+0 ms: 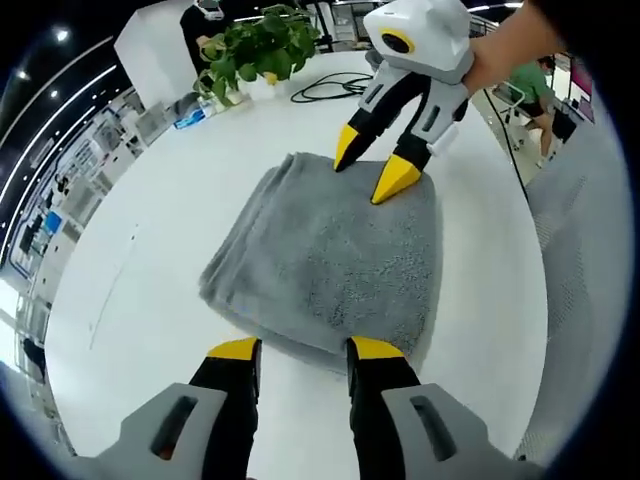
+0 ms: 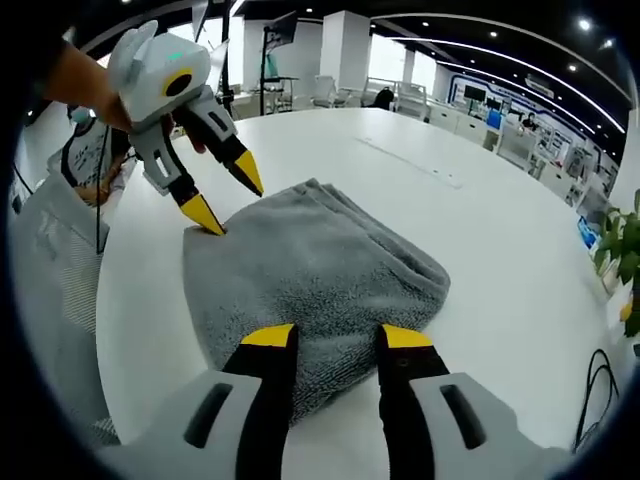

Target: Fold the towel on the table until its edges align and the towel forms a compact rectangular stack.

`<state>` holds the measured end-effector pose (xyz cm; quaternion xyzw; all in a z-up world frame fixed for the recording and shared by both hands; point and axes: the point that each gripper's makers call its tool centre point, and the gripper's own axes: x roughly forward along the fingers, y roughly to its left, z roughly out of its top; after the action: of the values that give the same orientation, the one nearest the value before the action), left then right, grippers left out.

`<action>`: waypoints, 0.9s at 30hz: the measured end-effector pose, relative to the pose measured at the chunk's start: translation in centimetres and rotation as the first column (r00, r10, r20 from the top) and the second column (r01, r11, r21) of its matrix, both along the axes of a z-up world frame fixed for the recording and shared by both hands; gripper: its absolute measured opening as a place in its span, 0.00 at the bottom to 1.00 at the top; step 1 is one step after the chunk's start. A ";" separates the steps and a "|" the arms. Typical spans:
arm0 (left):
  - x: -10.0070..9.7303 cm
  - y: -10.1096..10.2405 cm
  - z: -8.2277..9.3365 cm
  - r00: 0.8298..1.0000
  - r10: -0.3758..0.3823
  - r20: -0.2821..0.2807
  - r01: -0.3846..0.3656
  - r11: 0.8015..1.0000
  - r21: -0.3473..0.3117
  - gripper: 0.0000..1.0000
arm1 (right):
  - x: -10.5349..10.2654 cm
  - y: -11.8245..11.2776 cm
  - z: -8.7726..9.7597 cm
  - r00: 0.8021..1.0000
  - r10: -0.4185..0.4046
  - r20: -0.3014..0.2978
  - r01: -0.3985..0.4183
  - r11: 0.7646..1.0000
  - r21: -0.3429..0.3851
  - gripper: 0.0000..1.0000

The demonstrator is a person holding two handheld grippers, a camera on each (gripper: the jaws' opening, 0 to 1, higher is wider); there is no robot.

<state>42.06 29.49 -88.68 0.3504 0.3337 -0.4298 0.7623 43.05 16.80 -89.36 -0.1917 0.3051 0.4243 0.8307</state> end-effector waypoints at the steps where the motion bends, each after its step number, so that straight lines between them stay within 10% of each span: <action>1: 0.0 0.0 0.1 1.000 -0.002 0.003 0.002 1.000 0.005 0.35 | 0.0 0.0 -0.1 1.000 -0.002 -0.002 0.002 1.000 -0.001 0.32; 13: 0.3 0.0 1.9 0.985 0.165 -0.048 -0.171 0.969 -0.177 0.38 | -0.4 -1.2 1.5 0.994 -0.107 -0.026 0.109 0.993 0.055 0.30; 24: -0.1 0.3 -0.6 0.872 0.400 -0.283 -0.470 0.846 -0.251 0.37 | -0.3 -2.0 -0.4 0.946 -0.277 -0.171 0.296 0.950 0.102 0.32; 27: 0.1 0.2 -1.0 0.867 0.394 -0.304 -0.474 0.840 -0.263 0.35 | -0.1 -1.9 -0.9 0.944 -0.264 -0.200 0.290 0.950 0.117 0.28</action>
<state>42.19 29.66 -89.70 0.0787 0.4173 -0.3329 0.8419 42.90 14.89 -90.28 -0.0465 0.3722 0.3399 0.8624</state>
